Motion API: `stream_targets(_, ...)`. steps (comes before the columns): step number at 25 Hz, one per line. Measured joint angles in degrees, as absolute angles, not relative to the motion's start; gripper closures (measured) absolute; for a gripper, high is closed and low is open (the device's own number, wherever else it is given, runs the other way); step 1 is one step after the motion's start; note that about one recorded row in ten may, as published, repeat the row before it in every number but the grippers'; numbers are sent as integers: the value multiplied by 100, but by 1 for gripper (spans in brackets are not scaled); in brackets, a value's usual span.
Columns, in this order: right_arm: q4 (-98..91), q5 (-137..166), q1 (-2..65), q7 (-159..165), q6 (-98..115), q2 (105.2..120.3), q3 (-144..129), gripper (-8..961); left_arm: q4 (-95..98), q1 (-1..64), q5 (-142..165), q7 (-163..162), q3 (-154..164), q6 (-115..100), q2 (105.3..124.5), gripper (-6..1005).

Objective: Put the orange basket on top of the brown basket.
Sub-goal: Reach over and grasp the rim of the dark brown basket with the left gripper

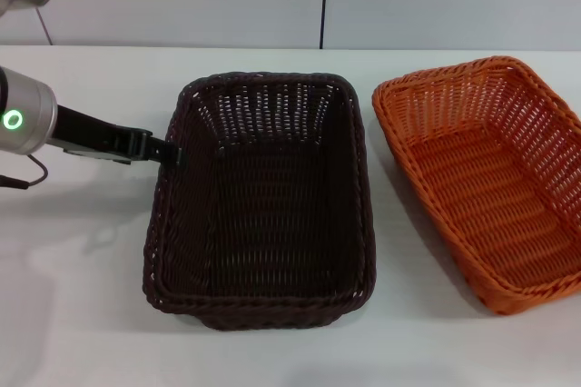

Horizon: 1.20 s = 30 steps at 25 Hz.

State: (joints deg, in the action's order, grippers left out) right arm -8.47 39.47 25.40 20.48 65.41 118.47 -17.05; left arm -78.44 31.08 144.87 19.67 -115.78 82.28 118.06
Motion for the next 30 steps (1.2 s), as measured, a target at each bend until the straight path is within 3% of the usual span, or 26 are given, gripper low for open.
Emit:
stream_targets(19, -871, 3946, 2622, 2048, 6402, 11831, -1577, 341, -7040, 3288, 14504, 2043, -11465, 7846, 11786, 229)
stream_targets(25, -870, 3946, 2634, 2048, 6340, 11824, -1564, 341, -7046, 3273, 14495, 2043, -11470, 7839, 11786, 356)
stream_targets(30, -870, 3946, 2641, 2048, 6274, 11810, -1564, 341, -7059, 3292, 14496, 2136, -11468, 7891, 11783, 567)
